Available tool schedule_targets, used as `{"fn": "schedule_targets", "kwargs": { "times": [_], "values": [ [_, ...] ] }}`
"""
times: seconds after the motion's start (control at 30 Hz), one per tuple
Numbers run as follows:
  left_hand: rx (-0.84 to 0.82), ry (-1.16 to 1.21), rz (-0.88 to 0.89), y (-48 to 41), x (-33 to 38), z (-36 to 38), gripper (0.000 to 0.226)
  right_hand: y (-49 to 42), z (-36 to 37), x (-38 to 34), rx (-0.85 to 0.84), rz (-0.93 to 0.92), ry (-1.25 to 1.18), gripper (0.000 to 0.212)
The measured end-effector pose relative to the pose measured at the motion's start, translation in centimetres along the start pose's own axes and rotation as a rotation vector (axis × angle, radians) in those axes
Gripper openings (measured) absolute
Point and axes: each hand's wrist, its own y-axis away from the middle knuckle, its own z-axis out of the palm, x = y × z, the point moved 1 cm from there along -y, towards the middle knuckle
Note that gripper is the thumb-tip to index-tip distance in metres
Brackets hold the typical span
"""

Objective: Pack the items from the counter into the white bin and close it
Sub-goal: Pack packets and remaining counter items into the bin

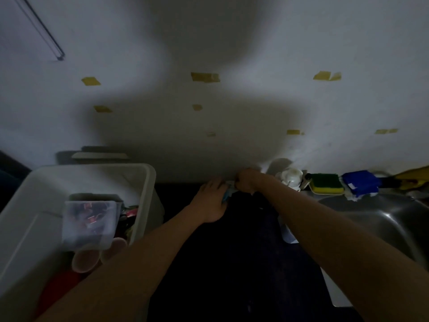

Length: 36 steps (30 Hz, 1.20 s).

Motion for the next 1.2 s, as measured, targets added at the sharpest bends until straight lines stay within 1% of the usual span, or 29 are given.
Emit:
{"fn": "schedule_targets", "kwargs": {
  "times": [0.1,0.2,0.37,0.53,0.67,0.73,0.8,0.9,0.97,1.1,1.2],
  "values": [
    [-0.083,-0.100,-0.024,-0.2,-0.3,1.0,0.065,-0.5,0.1,0.1,-0.004,0.009,0.003,0.036],
    [-0.141,-0.164,-0.046,-0.5,-0.5,1.3,0.074,-0.9,0.2,0.2,0.012,0.016,-0.009,0.030],
    [-0.170,-0.189,-0.039,-0.8,-0.4,1.1,0.079,-0.8,0.0,0.2,0.054,-0.001,-0.006,0.028],
    [-0.201,-0.181,-0.042,-0.7,-0.5,1.1,0.083,0.0,-0.6,0.3,0.103,-0.017,0.033,0.018],
    [-0.172,-0.220,-0.053,-0.6,-0.3,1.2,0.085,1.5,-1.6,0.5,0.188,-0.088,0.024,0.025],
    [-0.120,-0.234,-0.051,-0.4,-0.2,1.5,0.084,2.4,-2.2,0.6,0.259,-0.099,0.005,0.031],
    [-0.080,-0.216,-0.052,-0.2,-0.1,1.6,0.085,3.4,-2.9,0.7,0.345,-0.102,-0.021,0.032],
    [-0.098,-0.186,-0.061,0.0,0.2,1.2,0.084,5.3,-4.4,0.4,0.426,-0.126,-0.023,0.031],
    [-0.093,-0.140,-0.073,0.1,0.3,0.3,0.081,6.6,-5.5,0.1,0.474,-0.152,-0.023,0.029],
    [-0.035,0.048,-0.095,0.8,0.7,-2.4,0.079,9.1,-7.5,-0.6,0.605,-0.201,-0.019,0.032],
    [0.050,0.140,-0.083,1.4,0.7,-4.5,0.080,10.7,-8.5,-1.2,0.711,-0.267,-0.034,0.034]
  ]
}}
